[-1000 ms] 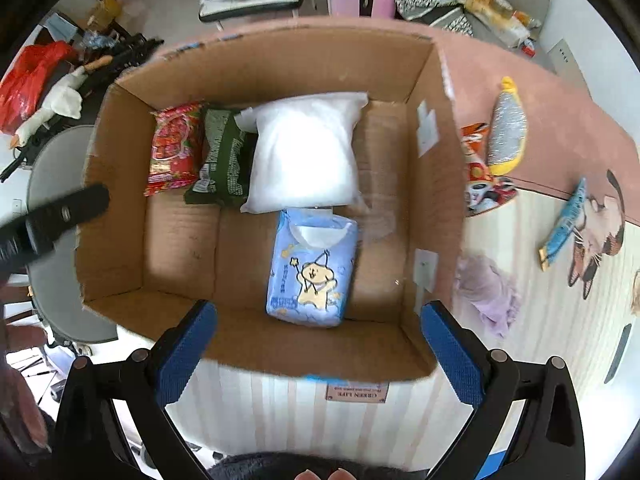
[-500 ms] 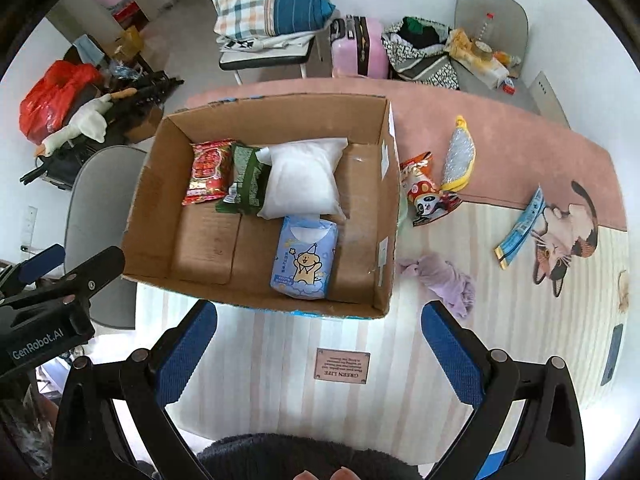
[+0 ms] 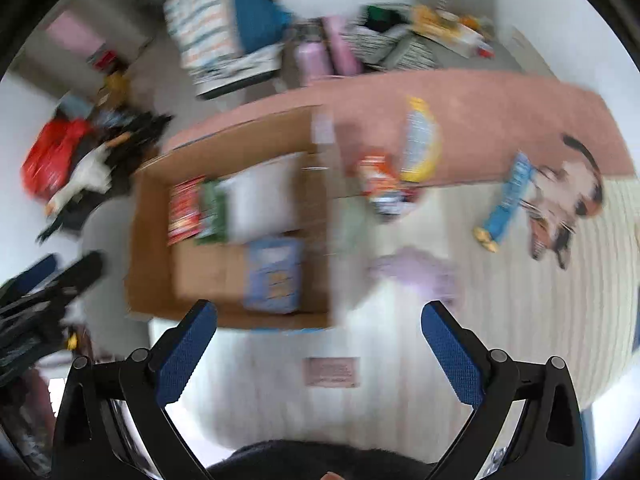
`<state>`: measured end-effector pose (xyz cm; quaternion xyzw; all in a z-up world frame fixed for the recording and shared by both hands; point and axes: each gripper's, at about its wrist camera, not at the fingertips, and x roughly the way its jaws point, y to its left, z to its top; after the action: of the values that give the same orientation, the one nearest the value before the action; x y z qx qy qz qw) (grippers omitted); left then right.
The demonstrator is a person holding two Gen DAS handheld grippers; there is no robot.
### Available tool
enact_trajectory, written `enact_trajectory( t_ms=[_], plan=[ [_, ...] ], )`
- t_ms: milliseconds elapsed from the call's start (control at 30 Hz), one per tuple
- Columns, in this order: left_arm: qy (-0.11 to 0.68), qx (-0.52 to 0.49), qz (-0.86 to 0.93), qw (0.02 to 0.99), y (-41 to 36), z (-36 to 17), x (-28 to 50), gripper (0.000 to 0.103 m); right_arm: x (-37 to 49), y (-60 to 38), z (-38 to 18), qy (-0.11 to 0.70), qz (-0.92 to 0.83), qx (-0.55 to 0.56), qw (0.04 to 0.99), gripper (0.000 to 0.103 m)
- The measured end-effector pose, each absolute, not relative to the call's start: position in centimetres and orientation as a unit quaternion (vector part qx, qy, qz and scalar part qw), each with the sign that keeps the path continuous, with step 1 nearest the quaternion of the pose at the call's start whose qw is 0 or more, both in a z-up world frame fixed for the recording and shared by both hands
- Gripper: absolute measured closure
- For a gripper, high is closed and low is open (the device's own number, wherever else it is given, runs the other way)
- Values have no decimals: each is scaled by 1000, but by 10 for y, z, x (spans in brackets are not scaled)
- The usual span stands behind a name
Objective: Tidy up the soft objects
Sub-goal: 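Grasp the orange snack bag with left tool while right tool grasps lilac plush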
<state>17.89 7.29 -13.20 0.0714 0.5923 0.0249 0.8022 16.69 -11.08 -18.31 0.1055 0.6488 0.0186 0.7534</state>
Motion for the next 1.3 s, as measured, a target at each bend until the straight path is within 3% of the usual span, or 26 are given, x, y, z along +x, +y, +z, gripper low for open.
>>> enact_trajectory(
  t_ms=[167,400,500,667,867,1067,1133,1200,1233,1300],
  plan=[
    [598,169,-16,783,1,-162,227,0,190,-187,-268,703,-24,154,694,0],
    [599,319,-85,729,-91,-221,281,0,199,-198,-352,753,9,155,640,6],
    [601,378,-125,693,-120,-245,295,0,200,-192,-374,769,32,161,618,31],
    [573,504,-212,610,-167,-287,289,0,192,-207,-376,771,36,176,611,49],
    [551,602,-278,507,-191,-342,265,0,171,-263,-369,776,2,159,611,49],
    [534,667,-289,432,-190,-391,238,0,163,-296,-360,759,-11,157,632,27],
    [530,673,-292,425,-189,-400,233,0,162,-299,-358,754,4,167,635,25],
    [533,673,-286,425,-188,-407,233,7,162,-299,-360,755,12,161,635,25],
    [534,671,-285,428,-188,-409,233,18,162,-297,-361,756,14,152,637,25],
    [539,660,-280,441,-189,-407,235,21,164,-280,-364,763,23,123,634,25]
  ],
)
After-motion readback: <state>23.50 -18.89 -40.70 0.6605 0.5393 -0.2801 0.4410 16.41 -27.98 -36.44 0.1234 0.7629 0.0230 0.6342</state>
